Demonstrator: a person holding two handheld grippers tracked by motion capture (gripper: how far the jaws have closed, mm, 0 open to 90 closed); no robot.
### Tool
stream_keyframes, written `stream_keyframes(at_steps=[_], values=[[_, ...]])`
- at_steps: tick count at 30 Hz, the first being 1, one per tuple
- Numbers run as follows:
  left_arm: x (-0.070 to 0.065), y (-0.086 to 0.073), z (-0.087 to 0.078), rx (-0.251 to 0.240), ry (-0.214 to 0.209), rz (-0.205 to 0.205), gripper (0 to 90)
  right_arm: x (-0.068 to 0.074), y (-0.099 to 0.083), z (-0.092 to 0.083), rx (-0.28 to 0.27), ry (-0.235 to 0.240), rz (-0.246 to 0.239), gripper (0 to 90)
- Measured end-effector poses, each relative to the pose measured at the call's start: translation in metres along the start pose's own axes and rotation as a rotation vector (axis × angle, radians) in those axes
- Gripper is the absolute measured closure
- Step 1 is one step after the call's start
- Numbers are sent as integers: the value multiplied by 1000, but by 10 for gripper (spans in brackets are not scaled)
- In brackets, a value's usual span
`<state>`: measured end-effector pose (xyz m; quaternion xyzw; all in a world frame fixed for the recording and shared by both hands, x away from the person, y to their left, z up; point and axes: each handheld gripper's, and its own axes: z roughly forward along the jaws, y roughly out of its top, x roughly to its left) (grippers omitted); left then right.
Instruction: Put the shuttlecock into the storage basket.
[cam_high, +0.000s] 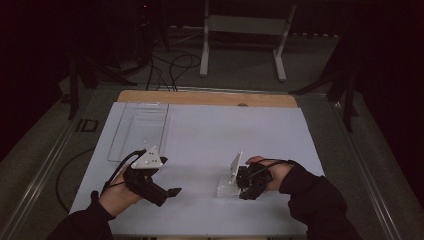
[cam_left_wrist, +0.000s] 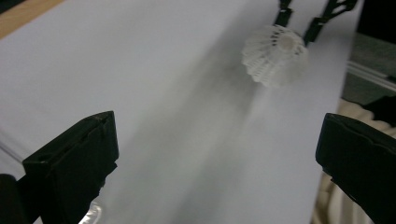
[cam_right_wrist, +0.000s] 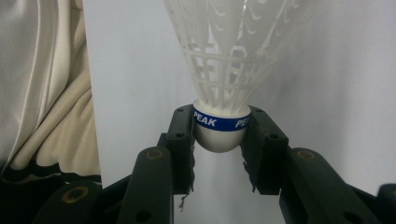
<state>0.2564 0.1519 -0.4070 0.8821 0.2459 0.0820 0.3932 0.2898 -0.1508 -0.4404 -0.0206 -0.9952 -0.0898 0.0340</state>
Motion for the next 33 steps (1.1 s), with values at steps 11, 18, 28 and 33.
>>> stream_keyframes(at_steps=[11, 18, 28, 33], values=[[-3, 20, 17, 46, -38, 33, 2, 3, 5, 2, -2, 9, -28, 656], [-7, 29, 28, 66, -61, 61, 2, 5, 7, 1, -11, 3, -36, 656], [-11, 38, 42, 92, -90, 93, 2, 9, 10, 0, -20, -2, -53, 656], [-9, 40, 48, 103, -118, 103, 50, 11, 12, -2, -27, -8, -55, 656]])
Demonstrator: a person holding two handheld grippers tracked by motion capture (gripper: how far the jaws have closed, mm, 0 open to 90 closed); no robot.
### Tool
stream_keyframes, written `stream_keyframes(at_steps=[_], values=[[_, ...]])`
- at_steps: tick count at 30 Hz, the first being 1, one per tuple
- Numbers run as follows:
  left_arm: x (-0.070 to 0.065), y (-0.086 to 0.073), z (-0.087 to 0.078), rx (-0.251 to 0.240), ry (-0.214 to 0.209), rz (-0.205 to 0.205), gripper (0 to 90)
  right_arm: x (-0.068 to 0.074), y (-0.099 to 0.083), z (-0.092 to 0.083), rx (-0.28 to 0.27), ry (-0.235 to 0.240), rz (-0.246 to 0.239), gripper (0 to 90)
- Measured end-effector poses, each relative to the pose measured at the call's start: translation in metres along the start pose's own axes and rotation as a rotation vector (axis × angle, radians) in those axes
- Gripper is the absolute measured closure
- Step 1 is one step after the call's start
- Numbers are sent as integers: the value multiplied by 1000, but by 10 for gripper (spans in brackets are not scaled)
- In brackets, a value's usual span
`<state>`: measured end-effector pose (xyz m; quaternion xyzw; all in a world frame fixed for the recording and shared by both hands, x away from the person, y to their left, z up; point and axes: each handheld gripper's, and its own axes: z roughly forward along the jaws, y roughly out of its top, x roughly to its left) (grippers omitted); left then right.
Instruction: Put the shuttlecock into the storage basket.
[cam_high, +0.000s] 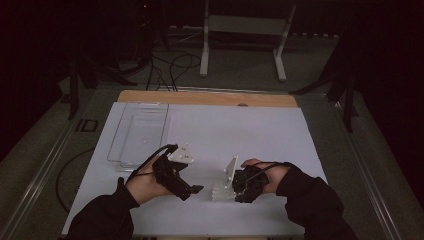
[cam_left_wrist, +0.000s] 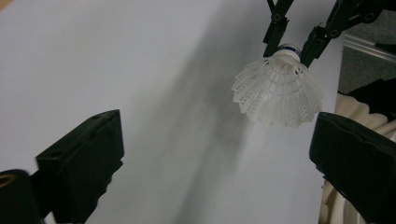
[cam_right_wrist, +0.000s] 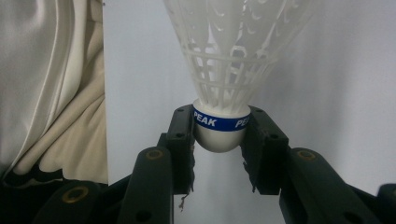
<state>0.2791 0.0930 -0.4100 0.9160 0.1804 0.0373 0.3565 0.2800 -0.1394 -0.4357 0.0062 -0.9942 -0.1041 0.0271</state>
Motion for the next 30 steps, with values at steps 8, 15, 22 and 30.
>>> stream_keyframes(at_steps=[8, 15, 22, 30], values=[[2, 1, 13, 19, -97, 11, 163, 3, 2, -2, -4, 5, -25, 656], [-1, 2, 26, 78, -154, 31, 259, 5, 4, -3, -6, -4, -37, 656], [-2, 6, 38, 130, -185, 18, 319, 7, 5, -2, -5, -5, -45, 656], [-2, 11, 52, 233, -208, -9, 383, 10, 6, 0, 5, 1, -55, 655]])
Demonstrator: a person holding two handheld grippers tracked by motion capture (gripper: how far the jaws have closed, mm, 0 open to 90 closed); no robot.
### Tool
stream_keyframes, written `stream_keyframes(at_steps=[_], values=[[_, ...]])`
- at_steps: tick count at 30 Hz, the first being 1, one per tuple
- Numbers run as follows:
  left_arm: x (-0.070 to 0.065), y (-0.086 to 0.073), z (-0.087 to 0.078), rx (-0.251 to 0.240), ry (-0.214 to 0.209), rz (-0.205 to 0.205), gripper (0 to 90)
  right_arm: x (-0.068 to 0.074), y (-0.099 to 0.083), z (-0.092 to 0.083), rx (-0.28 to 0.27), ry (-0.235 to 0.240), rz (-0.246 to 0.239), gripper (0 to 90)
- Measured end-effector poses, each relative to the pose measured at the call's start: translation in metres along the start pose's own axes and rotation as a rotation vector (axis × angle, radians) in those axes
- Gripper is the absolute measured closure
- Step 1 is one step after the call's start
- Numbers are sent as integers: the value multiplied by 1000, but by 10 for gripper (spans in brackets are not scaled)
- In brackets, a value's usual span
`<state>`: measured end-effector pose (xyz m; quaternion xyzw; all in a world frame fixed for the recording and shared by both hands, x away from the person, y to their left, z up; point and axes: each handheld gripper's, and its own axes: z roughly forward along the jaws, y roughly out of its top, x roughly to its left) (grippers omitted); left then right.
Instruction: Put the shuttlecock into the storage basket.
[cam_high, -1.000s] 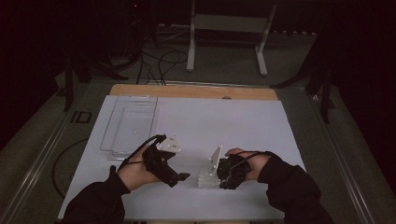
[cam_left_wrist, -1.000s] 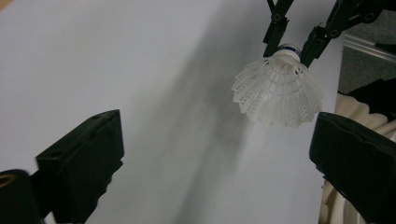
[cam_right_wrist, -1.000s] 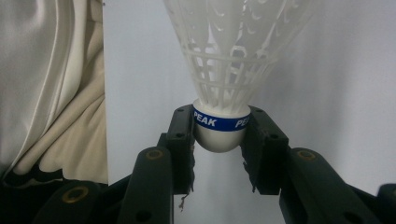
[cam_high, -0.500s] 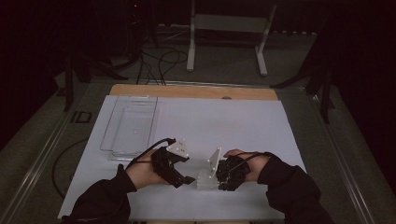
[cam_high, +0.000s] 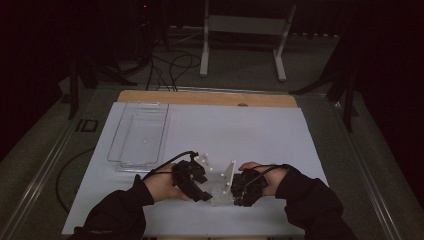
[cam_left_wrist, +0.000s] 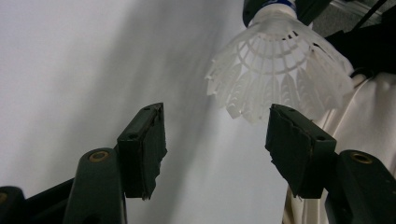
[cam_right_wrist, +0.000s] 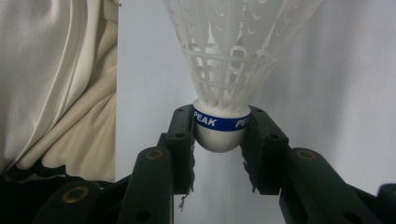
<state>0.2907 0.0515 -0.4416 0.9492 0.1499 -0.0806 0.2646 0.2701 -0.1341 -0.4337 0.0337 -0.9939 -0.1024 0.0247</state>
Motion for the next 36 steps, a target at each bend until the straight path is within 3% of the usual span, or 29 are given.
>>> stream_keyframes(at_steps=[6, 14, 17, 20, 22, 25, 36], values=[[0, 4, 4, 3, -28, -15, 398, 1, 1, 1, 0, -5, -12, 655], [0, 13, 5, 35, -46, 17, 443, 4, 3, 2, 12, -6, -26, 655], [0, 16, 7, 31, -59, 2, 457, 5, 4, 3, 15, -7, -33, 656], [3, 19, 8, 39, -85, -7, 508, 5, 5, 3, 11, -7, -47, 655], [4, 21, 9, 59, -94, 18, 523, 6, 6, 3, 7, -10, -55, 655], [5, 23, 12, 67, -114, 21, 543, 7, 7, 3, 9, -15, -59, 655], [10, 23, 16, 77, -179, 38, 756, 7, 8, 2, -3, -34, -47, 655]])
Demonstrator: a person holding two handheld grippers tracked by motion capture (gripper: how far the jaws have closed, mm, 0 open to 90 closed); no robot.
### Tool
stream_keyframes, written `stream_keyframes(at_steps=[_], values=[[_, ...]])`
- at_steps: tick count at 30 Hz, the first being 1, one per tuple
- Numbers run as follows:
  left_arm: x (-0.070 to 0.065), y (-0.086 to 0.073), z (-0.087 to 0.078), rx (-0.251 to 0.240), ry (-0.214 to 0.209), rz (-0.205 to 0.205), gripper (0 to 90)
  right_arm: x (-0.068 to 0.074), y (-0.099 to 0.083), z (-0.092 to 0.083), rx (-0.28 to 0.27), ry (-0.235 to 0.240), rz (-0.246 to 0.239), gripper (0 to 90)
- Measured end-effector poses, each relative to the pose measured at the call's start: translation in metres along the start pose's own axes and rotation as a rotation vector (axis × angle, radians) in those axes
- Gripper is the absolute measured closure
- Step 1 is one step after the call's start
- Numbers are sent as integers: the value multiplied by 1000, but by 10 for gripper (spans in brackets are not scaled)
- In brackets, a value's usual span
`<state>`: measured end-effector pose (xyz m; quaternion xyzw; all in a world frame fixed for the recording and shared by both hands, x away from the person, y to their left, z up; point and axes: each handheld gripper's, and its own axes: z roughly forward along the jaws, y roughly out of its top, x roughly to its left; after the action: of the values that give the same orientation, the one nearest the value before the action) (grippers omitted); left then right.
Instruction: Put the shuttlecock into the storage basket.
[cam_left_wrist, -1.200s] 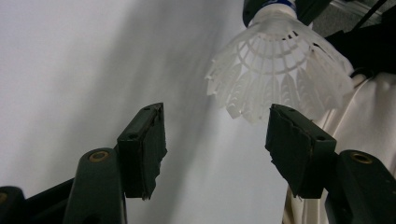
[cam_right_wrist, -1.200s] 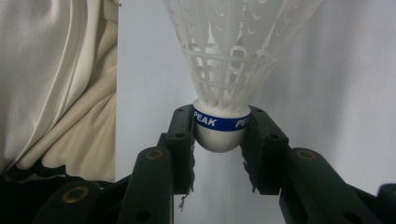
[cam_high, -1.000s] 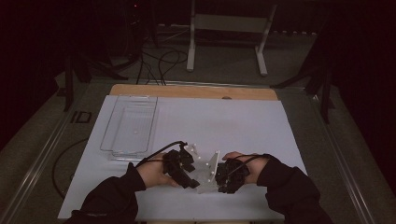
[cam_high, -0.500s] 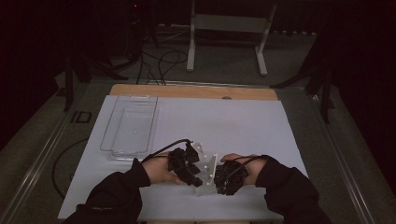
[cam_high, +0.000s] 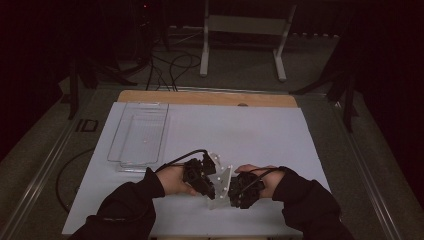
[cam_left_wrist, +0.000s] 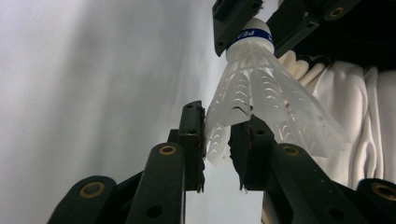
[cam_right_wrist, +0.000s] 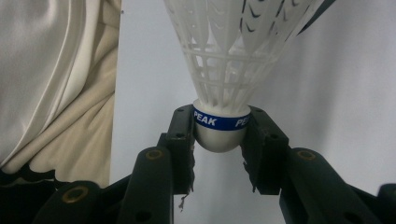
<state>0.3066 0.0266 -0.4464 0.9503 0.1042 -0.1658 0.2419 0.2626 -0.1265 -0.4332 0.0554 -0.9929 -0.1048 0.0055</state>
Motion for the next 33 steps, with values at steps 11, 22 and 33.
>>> stream_keyframes(at_steps=[11, 22, 33], values=[[7, -1, -1, -11, -32, -40, 898, -1, 1, 1, -16, -9, -8, 654], [5, -1, -5, -15, -33, -35, 900, -3, -1, 0, -58, -18, 64, 523], [7, -11, -16, -27, -1, -41, 900, -8, -12, -1, -113, -49, 186, 270]])
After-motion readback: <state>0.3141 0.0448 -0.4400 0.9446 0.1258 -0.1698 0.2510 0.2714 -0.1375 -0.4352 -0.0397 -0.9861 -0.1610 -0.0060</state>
